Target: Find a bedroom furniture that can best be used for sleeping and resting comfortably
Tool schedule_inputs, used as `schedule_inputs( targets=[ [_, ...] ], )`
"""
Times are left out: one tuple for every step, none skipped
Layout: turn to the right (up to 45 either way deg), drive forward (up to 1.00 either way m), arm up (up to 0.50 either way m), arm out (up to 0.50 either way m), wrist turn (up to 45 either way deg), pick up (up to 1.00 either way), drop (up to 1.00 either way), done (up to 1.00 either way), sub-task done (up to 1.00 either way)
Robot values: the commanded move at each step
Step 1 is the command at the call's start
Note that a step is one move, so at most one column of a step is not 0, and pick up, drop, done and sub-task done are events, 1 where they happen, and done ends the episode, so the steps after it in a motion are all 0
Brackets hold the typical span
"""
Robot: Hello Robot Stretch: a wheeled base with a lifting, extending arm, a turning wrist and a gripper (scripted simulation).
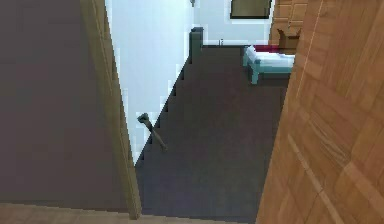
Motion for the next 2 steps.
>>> schedule_inputs(
  targets=[
    [9.0, 0.0, 0.0, 0.0, 0.0, 0.0, 0.0, 0.0, 0.0],
    [0.0, 1.0, 0.0, 0.0, 0.0, 0.0, 0.0, 0.0, 0.0]
  ],
)
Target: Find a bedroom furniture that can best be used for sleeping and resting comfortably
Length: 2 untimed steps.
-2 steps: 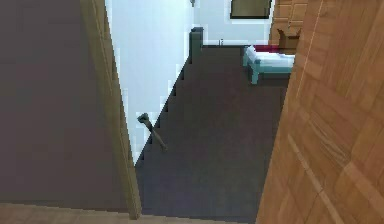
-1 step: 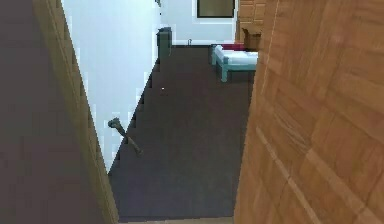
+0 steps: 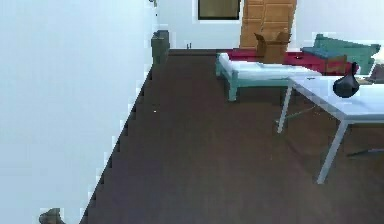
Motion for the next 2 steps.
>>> schedule_inputs(
  targets=[
    [0.0, 1.0, 0.0, 0.0, 0.0, 0.0, 0.0, 0.0, 0.0],
    [0.0, 1.0, 0.0, 0.0, 0.0, 0.0, 0.0, 0.0, 0.0]
  ],
)
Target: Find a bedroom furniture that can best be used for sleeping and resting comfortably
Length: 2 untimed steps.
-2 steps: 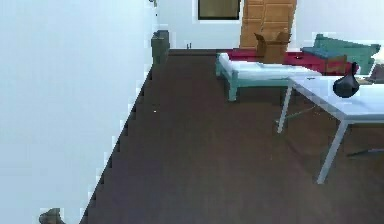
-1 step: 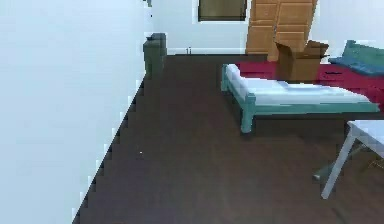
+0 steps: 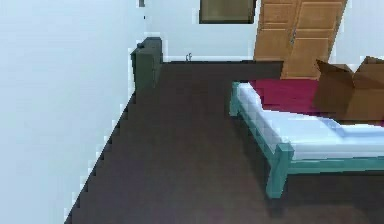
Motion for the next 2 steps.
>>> schedule_inputs(
  targets=[
    [0.0, 0.85, 0.0, 0.0, 0.0, 0.0, 0.0, 0.0, 0.0],
    [45.0, 0.0, 0.0, 0.0, 0.0, 0.0, 0.0, 0.0, 0.0]
  ],
)
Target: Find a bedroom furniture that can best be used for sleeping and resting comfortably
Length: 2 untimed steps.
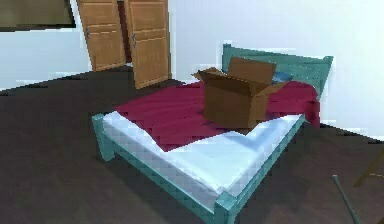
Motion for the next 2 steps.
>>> schedule_inputs(
  targets=[
    [9.0, 0.0, 0.0, 0.0, 0.0, 0.0, 0.0, 0.0, 0.0],
    [0.0, 0.0, 0.0, 0.0, 0.0, 0.0, 0.0, 1.0, 0.0]
  ],
)
